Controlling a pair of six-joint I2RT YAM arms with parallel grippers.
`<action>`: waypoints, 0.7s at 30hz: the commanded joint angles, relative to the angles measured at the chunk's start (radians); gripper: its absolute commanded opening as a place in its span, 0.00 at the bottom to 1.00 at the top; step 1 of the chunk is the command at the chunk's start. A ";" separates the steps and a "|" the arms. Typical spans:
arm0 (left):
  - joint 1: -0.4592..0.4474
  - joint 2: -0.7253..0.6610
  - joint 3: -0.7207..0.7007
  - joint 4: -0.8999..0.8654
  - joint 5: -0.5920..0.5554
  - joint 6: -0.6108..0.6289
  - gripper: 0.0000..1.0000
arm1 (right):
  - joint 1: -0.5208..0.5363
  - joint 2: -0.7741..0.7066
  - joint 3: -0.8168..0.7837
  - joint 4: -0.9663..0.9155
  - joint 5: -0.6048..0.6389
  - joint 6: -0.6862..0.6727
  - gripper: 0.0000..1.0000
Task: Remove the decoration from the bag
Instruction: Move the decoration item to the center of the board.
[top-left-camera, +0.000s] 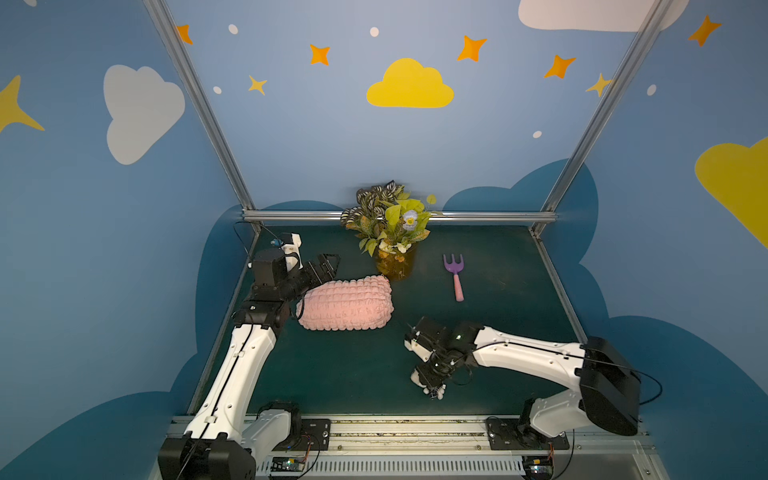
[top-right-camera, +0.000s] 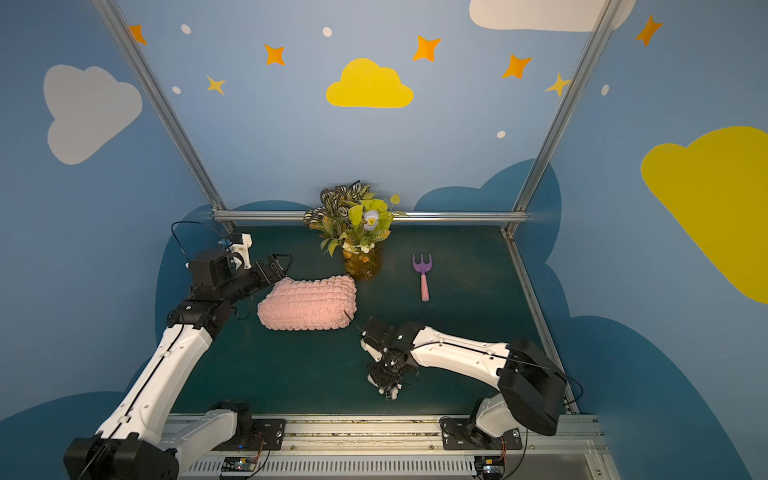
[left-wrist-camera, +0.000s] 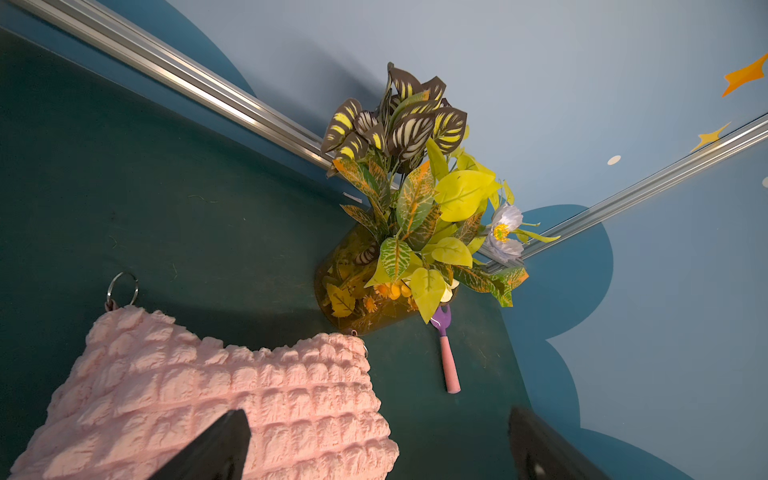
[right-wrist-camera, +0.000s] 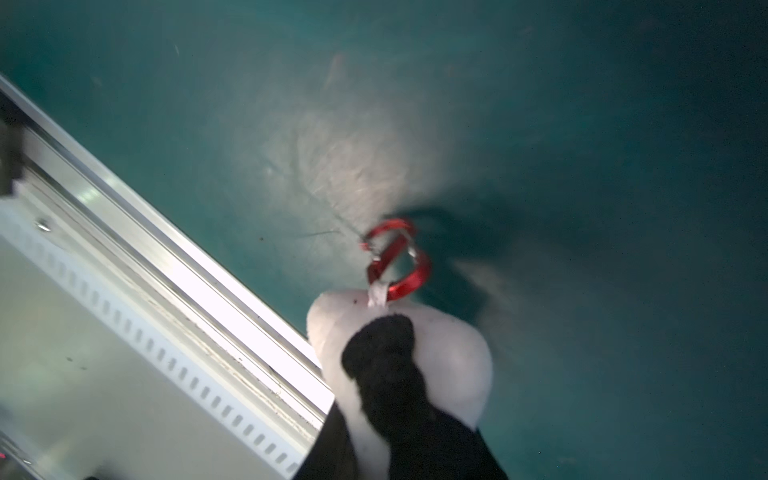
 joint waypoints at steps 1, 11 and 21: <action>-0.001 -0.019 0.018 0.009 0.019 0.020 1.00 | -0.081 -0.071 -0.017 -0.010 0.004 -0.016 0.17; -0.031 -0.037 -0.001 0.020 -0.011 0.095 1.00 | -0.288 -0.015 0.001 0.101 -0.002 -0.020 0.20; -0.112 -0.081 -0.035 0.042 -0.093 0.232 1.00 | -0.370 0.014 0.035 0.130 0.000 -0.035 0.92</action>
